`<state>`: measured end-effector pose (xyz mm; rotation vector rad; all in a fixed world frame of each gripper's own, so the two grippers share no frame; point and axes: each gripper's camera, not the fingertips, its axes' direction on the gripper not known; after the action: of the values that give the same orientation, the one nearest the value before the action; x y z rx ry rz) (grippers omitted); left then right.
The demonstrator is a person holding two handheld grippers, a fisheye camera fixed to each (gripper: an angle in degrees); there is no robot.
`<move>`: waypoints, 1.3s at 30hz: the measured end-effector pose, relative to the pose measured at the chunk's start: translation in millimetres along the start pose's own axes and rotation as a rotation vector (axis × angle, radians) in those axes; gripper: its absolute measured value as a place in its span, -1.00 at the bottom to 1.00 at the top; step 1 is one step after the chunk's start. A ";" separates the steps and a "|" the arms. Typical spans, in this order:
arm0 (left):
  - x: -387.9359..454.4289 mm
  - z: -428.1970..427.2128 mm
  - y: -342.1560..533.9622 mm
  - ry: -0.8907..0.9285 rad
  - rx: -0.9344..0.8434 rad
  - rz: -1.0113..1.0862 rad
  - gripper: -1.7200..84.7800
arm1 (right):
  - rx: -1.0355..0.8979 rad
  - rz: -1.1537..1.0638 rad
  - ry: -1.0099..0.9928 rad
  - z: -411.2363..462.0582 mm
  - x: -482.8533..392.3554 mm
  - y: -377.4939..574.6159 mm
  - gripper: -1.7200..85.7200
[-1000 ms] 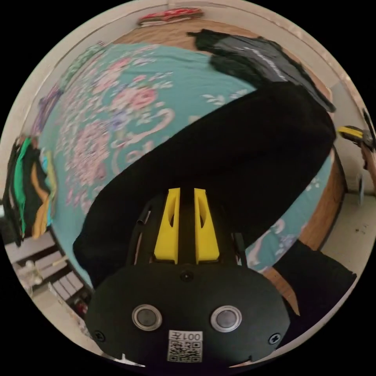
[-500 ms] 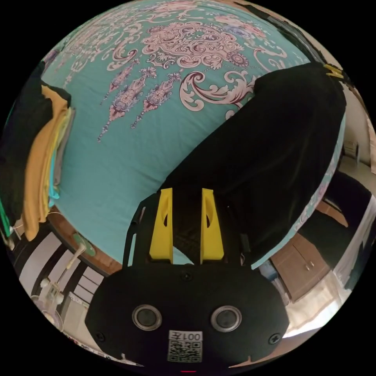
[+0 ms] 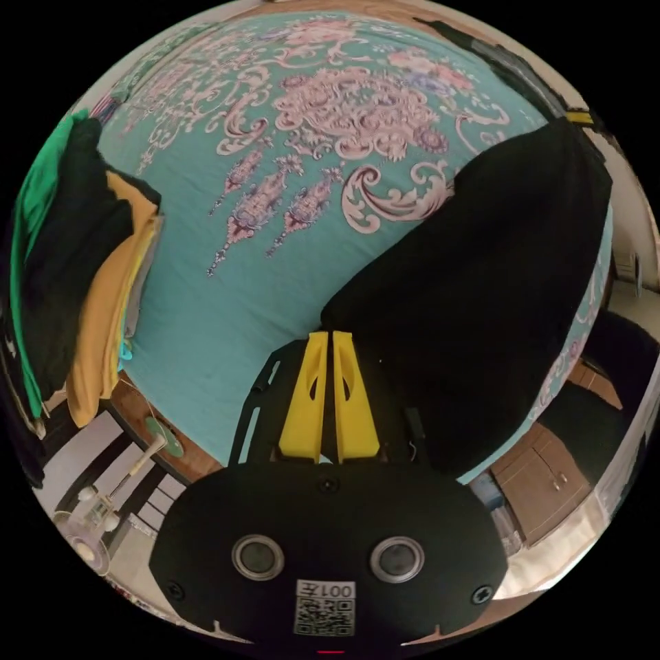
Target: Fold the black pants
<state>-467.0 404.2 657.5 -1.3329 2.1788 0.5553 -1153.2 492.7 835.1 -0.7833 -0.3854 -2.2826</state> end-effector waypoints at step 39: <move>-146.0 211.5 493.0 0.712 0.705 -0.478 -0.98 | 0.585 -0.617 -0.243 -372.1 -431.5 -376.0 -0.90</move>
<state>-809.0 840.9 619.4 -1.6652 2.0813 -0.9150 -1319.2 811.3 254.6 -0.6878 -1.5023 -2.3976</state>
